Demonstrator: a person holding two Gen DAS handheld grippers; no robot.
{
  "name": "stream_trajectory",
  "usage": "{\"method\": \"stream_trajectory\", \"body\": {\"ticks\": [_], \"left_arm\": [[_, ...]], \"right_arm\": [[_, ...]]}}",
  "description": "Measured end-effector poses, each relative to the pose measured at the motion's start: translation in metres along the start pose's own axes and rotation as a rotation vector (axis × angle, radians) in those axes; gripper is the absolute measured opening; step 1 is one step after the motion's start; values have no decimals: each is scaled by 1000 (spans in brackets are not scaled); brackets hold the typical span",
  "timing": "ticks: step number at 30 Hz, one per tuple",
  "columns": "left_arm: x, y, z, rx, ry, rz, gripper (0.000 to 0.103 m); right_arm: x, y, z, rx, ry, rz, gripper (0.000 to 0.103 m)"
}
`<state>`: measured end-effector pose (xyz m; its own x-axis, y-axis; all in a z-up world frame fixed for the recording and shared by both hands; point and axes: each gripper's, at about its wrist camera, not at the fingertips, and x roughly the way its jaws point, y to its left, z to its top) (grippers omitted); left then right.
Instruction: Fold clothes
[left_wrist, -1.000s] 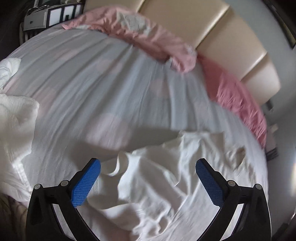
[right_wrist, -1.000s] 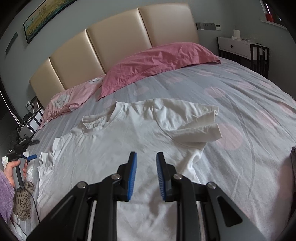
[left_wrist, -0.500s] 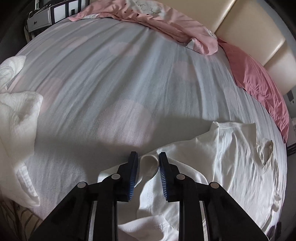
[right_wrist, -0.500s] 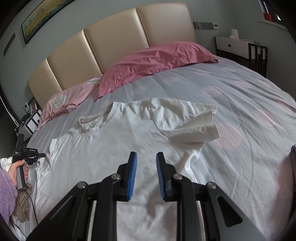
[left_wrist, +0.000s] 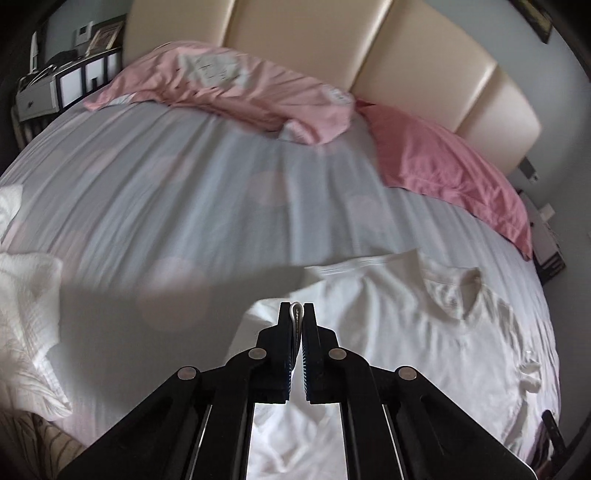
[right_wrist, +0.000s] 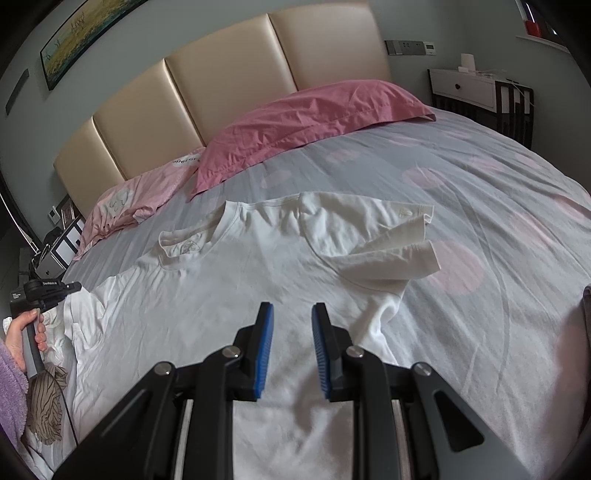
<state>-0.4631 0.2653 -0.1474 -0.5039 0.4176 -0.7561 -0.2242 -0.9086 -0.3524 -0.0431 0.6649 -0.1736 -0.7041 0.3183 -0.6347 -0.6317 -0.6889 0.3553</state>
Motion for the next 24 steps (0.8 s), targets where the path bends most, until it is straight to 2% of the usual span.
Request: {"method": "stream_trajectory", "body": {"ticks": [5, 9, 16, 19, 20, 21, 23, 24], "left_arm": [[10, -47, -1, 53, 43, -80, 5], [29, -70, -10, 74, 109, -110, 5], [73, -85, -34, 92, 302, -125, 9], [63, -89, -36, 125, 301, -129, 19], [52, -89, -35, 134, 278, -125, 25], [42, -88, -33, 143, 255, -121, 37], [20, -86, -29, 161, 209, -114, 53], [10, -85, -28, 169, 191, -107, 54]], "right_arm": [[-5, 0, 3, -1, -15, 4, 21], [-1, -2, 3, -11, 2, -21, 21], [6, -9, 1, 8, 31, -27, 21], [7, -9, 1, 6, 36, -23, 21], [7, -9, 1, 7, 36, -23, 21], [6, -9, 1, 8, 35, -21, 21], [5, -9, 2, 12, 32, -19, 21], [4, -9, 2, 13, 30, -17, 21]]}}
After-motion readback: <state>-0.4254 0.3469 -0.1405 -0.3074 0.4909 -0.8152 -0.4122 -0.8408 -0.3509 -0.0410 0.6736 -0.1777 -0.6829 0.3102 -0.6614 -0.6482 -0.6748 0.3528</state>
